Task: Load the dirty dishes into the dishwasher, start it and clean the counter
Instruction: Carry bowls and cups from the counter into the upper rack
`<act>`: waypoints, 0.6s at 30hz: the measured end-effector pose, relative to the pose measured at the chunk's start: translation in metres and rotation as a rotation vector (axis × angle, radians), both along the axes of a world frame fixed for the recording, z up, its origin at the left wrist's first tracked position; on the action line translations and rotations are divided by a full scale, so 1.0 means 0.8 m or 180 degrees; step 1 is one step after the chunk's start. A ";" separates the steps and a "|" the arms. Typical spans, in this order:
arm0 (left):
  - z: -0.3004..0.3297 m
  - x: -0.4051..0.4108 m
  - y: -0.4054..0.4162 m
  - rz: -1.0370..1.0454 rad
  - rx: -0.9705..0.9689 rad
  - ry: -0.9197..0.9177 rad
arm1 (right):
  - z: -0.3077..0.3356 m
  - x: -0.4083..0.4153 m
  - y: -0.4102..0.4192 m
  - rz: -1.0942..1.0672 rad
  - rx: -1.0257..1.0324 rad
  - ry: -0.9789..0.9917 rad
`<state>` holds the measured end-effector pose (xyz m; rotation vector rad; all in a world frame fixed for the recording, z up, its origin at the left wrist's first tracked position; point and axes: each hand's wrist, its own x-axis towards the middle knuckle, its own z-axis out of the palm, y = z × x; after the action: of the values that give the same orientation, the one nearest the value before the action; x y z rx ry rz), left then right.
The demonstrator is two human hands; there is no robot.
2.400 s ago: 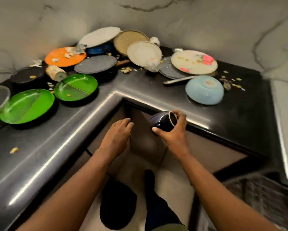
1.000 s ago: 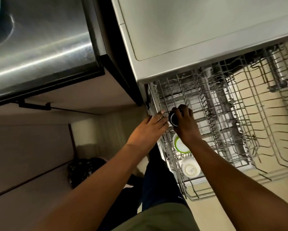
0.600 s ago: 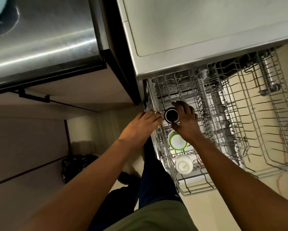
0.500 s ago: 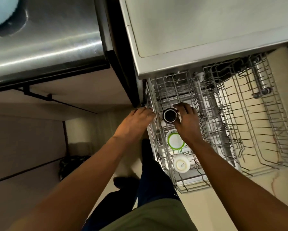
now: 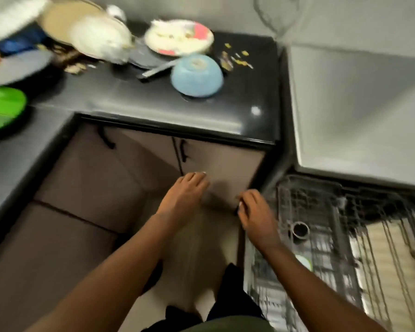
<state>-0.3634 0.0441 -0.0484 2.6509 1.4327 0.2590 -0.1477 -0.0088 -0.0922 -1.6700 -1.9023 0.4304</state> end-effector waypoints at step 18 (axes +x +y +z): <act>0.116 -0.456 -0.035 0.3051 0.0881 -0.0323 | 0.116 -0.416 0.162 0.2167 0.0817 0.0458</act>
<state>-0.7281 0.0163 0.0442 1.8349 2.6601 0.6867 -0.4803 0.1205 0.0005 -0.7768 -2.2662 0.5178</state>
